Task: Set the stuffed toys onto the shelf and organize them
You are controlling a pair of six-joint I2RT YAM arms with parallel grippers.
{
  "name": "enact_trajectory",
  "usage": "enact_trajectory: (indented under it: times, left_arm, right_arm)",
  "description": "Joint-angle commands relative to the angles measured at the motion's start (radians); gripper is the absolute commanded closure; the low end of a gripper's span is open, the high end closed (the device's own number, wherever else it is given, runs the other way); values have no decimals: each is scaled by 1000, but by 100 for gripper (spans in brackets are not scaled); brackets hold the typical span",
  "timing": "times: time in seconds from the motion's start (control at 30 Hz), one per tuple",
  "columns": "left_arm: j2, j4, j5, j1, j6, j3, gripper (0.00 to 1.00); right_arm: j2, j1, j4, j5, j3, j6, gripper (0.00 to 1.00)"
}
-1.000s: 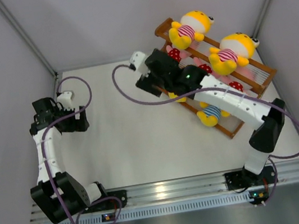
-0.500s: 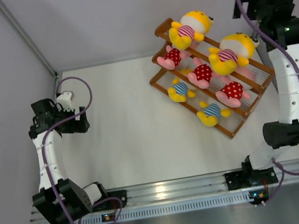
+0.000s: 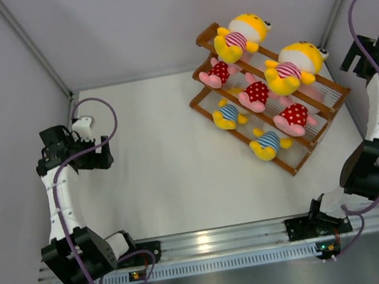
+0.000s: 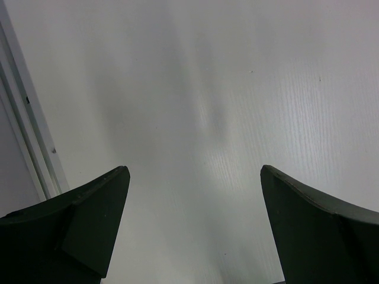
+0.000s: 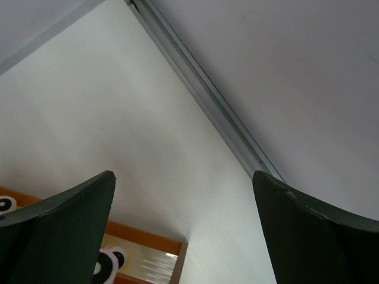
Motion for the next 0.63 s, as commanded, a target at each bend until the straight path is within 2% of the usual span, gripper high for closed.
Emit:
enact_trajectory:
  times: [0.0, 0.17, 0.3, 0.6]
  left_arm:
    - [4, -1, -1, 5, 27, 8, 2]
    - [13, -1, 12, 6, 30, 2, 2]
    - [20, -1, 12, 8, 36, -5, 2]
    - [38, -1, 26, 6, 36, -17, 2]
  right_arm:
    - [-123, -47, 133, -10, -60, 45, 1]
    - [-137, -55, 121, 18, -108, 62, 0]
    - [-150, -55, 78, 167, -128, 132, 1]
    - [-299, -53, 185, 176, -307, 169, 0]
